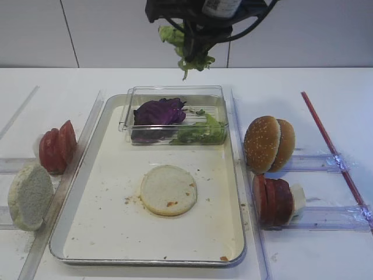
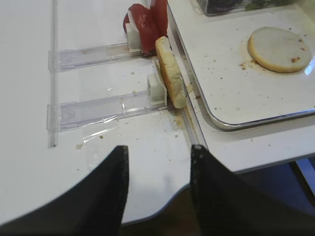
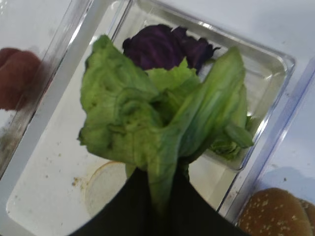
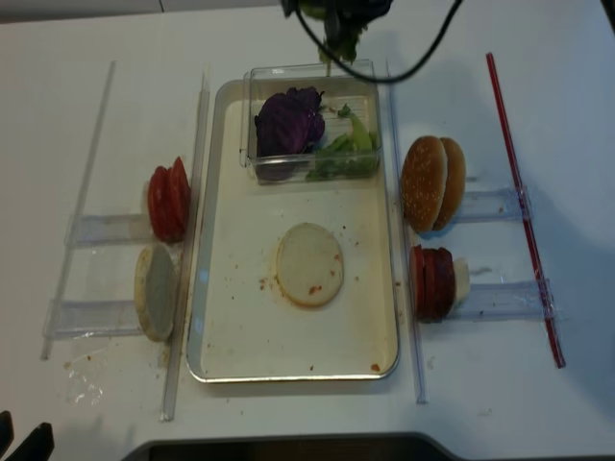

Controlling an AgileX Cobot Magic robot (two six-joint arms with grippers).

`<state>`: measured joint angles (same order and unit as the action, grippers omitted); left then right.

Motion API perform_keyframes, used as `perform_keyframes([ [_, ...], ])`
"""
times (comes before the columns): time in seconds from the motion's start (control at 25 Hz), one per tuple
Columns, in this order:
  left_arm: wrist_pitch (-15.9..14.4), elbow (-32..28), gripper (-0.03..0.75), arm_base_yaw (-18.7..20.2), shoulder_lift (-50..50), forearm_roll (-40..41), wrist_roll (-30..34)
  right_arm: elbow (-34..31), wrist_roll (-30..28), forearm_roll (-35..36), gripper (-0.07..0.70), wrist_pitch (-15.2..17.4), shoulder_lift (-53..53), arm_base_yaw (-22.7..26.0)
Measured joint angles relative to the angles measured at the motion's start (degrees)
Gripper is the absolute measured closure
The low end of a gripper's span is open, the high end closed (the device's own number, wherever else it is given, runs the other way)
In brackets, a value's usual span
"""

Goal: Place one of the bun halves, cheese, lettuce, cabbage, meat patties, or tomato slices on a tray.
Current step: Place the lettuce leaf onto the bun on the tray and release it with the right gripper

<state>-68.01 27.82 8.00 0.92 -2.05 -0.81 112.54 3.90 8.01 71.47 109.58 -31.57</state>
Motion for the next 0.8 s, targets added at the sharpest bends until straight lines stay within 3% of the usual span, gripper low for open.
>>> perform_keyframes([
  [0.44,0.00,0.00,0.430,0.00,0.00,0.00,0.00,-16.06,1.18,-0.21,0.555,0.05,-5.40,-7.54],
  [0.8,0.00,0.00,0.430,0.00,0.00,0.00,0.00,-18.87,1.40,1.18,0.555,-0.55,-0.38,-9.01],
])
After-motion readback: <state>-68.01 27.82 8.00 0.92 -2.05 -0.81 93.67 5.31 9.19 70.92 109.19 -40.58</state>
